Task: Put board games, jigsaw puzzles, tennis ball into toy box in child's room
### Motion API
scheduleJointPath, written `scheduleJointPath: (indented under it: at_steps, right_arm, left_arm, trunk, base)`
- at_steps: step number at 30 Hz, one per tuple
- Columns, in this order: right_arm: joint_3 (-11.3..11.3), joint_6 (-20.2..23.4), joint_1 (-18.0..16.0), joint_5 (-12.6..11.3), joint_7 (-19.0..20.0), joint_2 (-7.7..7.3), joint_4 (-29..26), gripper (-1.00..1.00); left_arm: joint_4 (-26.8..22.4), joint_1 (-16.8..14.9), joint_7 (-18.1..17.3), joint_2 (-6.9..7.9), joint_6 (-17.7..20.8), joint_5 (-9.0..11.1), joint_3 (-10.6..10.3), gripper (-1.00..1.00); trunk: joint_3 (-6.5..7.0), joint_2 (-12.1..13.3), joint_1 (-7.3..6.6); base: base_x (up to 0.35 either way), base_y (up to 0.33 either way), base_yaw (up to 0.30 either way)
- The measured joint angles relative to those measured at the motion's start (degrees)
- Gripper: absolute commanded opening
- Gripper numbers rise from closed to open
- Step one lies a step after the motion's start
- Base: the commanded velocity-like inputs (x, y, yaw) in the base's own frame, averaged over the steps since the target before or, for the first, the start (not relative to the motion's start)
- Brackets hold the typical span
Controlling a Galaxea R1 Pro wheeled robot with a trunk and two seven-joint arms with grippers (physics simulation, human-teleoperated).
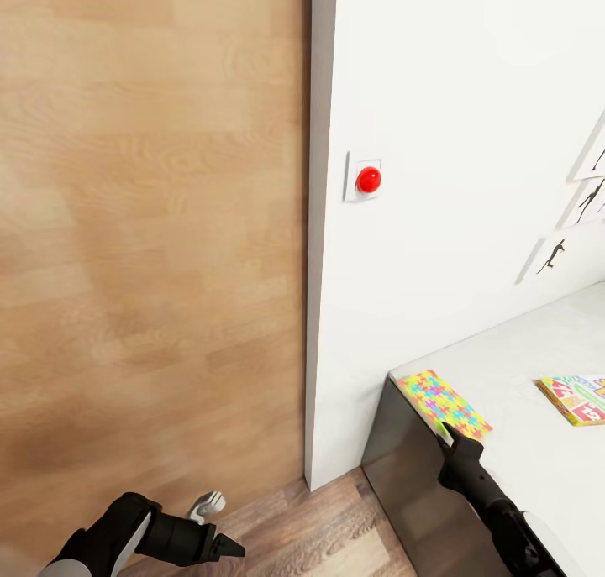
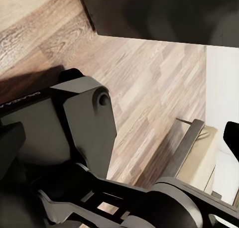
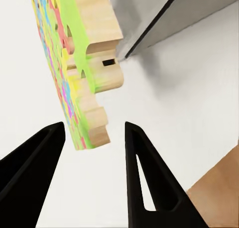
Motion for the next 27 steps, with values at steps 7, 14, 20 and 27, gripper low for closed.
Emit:
scheduleJointPath:
  at_steps: [7, 14, 20, 27]
  right_arm:
    - [0.1, 4.7, 0.8, -0.3, 6.2, 0.00, 0.0, -1.00]
    - [-1.0, 5.0, 3.0, -0.5, 7.6, 0.10, -0.5, -1.00]
    - [-5.8, 10.8, 3.3, -0.6, 8.7, 0.17, 0.1, -1.00]
    - [-10.0, 16.8, 3.4, -0.8, 8.6, 0.25, 3.2, -1.00]
  left_arm:
    - [0.0, 0.0, 0.0, -0.01, 0.0, 0.0, 0.0, 1.00]
    - [0.0, -0.1, 0.0, -0.04, 0.0, 0.0, 0.1, 1.00]
    - [0.0, -0.1, 0.1, -0.01, 0.0, 0.0, 0.1, 1.00]
    - [0.0, -0.1, 0.1, -0.13, 0.0, 0.0, 0.1, 1.00]
  trunk:
    - [-0.01, 0.0, 0.00]
    - [0.00, 0.0, 0.03]
    - [0.00, 0.0, 0.01]
    - [-0.01, 0.0, 0.00]
  base:
    - [0.000, 0.000, 0.000]
    - [-0.090, 0.000, 0.000]
    - [-0.096, 0.000, 0.000]
    - [-0.007, 0.000, 0.000]
